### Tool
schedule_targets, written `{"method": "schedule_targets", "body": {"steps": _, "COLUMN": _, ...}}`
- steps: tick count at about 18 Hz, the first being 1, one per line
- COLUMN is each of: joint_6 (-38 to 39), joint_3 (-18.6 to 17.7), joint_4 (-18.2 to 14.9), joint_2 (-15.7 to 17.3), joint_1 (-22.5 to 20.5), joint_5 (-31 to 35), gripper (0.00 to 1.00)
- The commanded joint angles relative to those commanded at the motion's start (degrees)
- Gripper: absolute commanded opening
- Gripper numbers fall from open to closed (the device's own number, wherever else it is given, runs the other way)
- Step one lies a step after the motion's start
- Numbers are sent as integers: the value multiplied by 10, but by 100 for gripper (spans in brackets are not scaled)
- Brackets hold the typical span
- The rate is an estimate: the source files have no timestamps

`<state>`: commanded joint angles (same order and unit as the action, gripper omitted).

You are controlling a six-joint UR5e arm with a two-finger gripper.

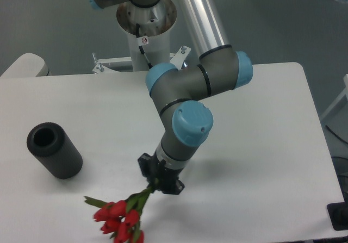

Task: Insert the flowers into the vase
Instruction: 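Carry the red tulip bunch in the gripper toward the black vase, then lower the tulip stems into the black vase opening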

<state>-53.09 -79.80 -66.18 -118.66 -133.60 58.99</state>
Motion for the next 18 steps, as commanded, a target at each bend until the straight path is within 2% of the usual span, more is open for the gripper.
{"method": "schedule_targets", "body": {"steps": 6, "joint_6": 32, "joint_3": -12, "joint_4": 3, "joint_2": 50, "joint_1": 11, "joint_5": -177, "gripper": 3}}
{"method": "schedule_targets", "body": {"steps": 11, "joint_6": 32, "joint_3": -14, "joint_4": 17, "joint_2": 77, "joint_1": 19, "joint_5": -271, "gripper": 3}}
{"method": "schedule_targets", "body": {"steps": 14, "joint_6": 31, "joint_3": -21, "joint_4": 44, "joint_2": 83, "joint_1": 21, "joint_5": -335, "gripper": 4}}
{"method": "schedule_targets", "body": {"steps": 16, "joint_6": 27, "joint_3": -39, "joint_4": 82, "joint_2": 95, "joint_1": 21, "joint_5": -370, "gripper": 4}}
{"method": "schedule_targets", "body": {"steps": 18, "joint_6": 27, "joint_3": -54, "joint_4": 115, "joint_2": 103, "joint_1": 26, "joint_5": -375, "gripper": 5}}
